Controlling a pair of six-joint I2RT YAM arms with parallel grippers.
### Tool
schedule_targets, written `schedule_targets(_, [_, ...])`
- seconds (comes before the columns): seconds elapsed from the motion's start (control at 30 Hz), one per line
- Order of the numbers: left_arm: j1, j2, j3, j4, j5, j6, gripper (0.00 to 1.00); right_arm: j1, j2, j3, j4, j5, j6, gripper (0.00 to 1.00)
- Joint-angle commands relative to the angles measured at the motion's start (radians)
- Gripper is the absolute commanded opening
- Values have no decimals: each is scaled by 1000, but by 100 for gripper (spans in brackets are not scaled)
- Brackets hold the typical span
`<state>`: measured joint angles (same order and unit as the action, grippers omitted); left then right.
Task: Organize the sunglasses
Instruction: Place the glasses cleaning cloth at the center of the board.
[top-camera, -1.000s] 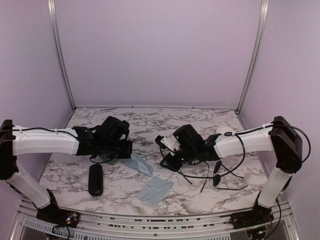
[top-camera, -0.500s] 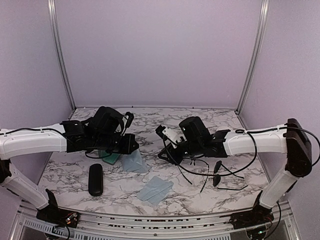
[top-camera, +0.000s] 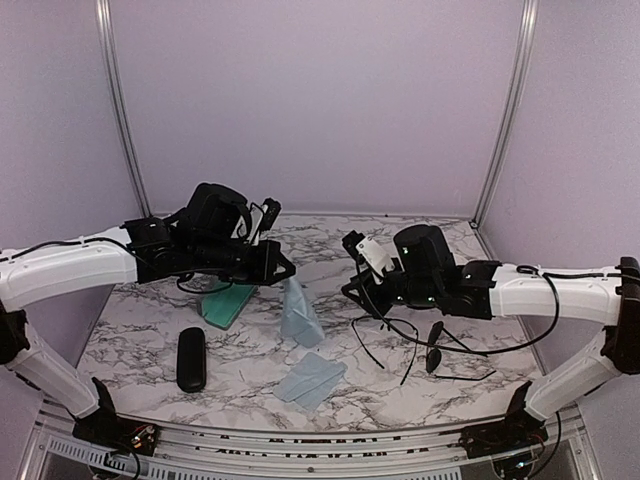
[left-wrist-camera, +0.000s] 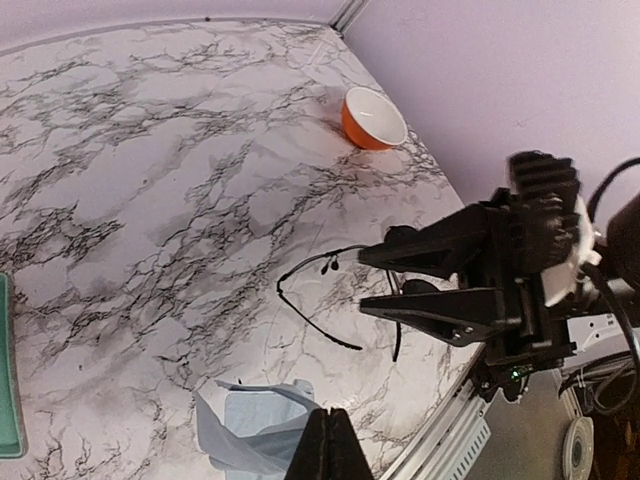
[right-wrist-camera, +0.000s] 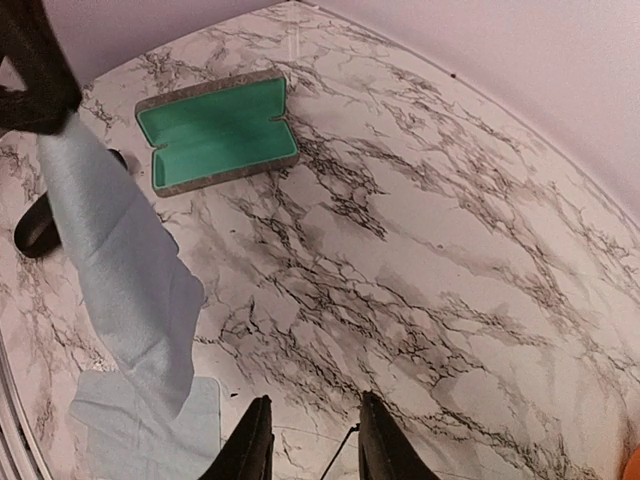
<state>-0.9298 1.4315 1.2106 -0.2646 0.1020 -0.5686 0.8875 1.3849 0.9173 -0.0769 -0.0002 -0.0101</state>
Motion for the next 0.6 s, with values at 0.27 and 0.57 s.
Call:
schedule_targets(0.27, [194, 349, 89, -25, 34, -3, 0, -14, 45, 10, -9, -16, 34, 29])
schedule_targets(0.57, [194, 353, 9, -45, -58, -16, 0, -13, 119, 25, 25, -137, 26, 30])
